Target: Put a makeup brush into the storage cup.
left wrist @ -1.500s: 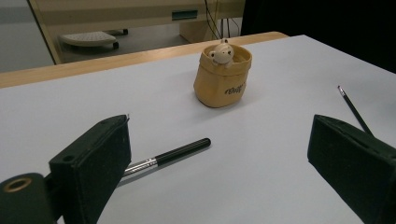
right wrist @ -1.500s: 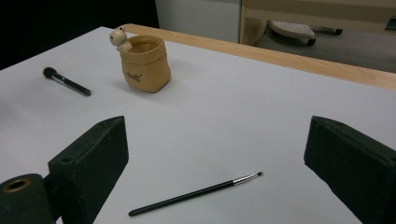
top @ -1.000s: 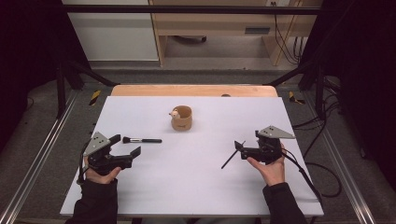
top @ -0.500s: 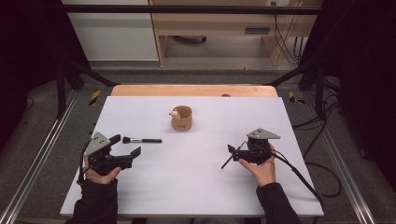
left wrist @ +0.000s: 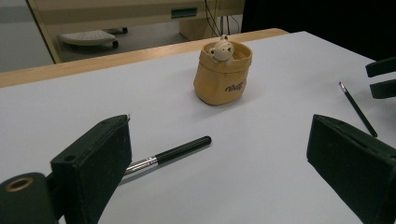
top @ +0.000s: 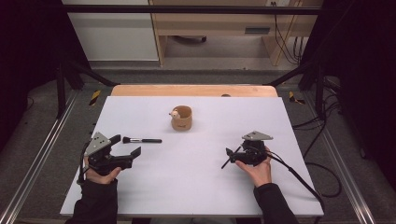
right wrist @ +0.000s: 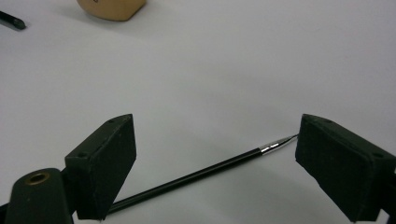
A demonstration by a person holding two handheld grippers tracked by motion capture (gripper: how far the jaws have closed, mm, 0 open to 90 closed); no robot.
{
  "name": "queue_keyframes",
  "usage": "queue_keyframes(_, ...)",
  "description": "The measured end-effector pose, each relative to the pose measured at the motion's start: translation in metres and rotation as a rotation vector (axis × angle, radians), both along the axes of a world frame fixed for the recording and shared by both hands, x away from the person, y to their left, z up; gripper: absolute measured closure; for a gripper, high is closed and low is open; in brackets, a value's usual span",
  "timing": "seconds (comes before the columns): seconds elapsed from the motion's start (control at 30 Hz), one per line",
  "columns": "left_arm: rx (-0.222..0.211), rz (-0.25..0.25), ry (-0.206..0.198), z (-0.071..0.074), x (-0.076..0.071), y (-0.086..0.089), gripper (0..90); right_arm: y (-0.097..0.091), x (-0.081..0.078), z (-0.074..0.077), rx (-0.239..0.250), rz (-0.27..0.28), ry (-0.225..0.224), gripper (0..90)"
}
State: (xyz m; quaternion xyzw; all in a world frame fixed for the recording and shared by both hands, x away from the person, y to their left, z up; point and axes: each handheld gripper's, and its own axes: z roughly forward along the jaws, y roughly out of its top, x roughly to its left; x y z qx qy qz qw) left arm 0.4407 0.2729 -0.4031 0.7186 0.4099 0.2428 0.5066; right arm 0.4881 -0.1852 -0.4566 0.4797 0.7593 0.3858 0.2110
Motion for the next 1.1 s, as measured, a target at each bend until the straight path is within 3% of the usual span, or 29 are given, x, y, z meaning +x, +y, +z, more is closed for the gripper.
queue_keyframes(0.13,-0.001,0.001,0.001,0.000,0.000,0.000,5.7,0.000,0.002,-0.005,-0.013,-0.005,0.016,14.4)
queue_keyframes(0.3,0.001,-0.003,-0.001,0.000,0.000,-0.001,5.8,0.005,0.004,-0.017,-0.079,-0.021,0.054,17.1)
queue_keyframes(0.37,0.004,-0.002,0.001,-0.001,0.000,-0.001,5.8,0.005,0.005,-0.018,-0.091,-0.015,0.050,17.5)
queue_keyframes(0.7,0.007,-0.006,0.005,-0.001,0.001,-0.002,5.8,0.008,0.008,-0.025,-0.092,-0.022,0.085,23.5)
queue_keyframes(1.1,0.008,-0.009,0.002,-0.001,0.000,-0.003,5.9,0.008,0.006,-0.026,-0.094,0.000,0.087,30.0)
